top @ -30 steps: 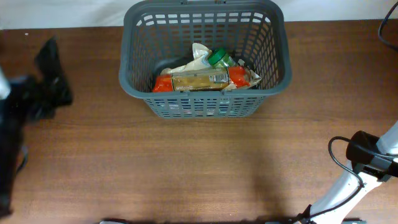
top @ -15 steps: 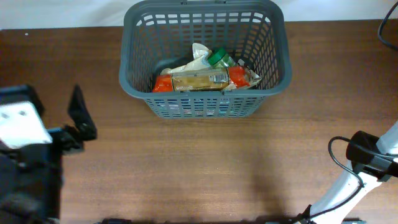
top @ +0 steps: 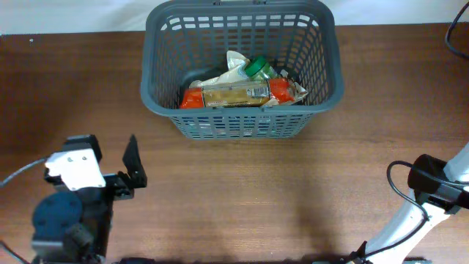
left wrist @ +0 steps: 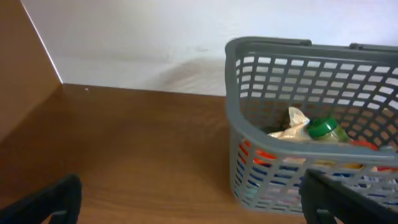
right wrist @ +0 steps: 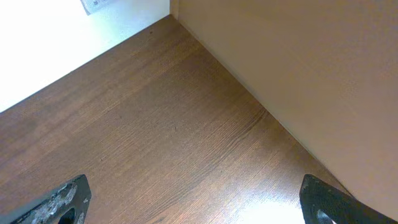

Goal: Pack container

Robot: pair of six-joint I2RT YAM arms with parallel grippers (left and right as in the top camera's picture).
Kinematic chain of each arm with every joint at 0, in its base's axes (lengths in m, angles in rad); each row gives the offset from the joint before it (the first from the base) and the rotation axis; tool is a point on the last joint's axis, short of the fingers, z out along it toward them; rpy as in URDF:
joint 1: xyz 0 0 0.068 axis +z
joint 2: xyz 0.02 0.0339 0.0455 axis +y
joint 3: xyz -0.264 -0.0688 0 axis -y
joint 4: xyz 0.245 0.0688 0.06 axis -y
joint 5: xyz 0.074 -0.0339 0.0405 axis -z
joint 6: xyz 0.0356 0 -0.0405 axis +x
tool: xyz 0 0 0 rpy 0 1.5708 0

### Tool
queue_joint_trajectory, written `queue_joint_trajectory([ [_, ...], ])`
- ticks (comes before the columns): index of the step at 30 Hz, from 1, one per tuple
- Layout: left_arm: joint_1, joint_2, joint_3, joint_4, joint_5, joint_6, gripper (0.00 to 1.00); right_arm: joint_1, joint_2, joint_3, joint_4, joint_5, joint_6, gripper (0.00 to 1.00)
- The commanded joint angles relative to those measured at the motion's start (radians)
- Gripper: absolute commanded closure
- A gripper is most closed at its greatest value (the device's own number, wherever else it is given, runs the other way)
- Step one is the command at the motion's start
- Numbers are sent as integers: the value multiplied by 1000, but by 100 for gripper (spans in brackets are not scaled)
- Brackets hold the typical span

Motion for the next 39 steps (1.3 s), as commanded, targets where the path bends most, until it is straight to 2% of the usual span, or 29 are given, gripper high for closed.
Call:
queue_joint_trajectory([
  [1, 8, -61, -93, 40, 27, -25, 1, -3, 2, -5, 1, -5, 15, 1],
  [22, 8, -396, -694, 361, 98, -25, 1, -3, 2, -5, 1, -5, 16, 1],
  [39, 8, -493, -884, 467, 98, -25, 1, -3, 2, -5, 1, -5, 15, 1],
])
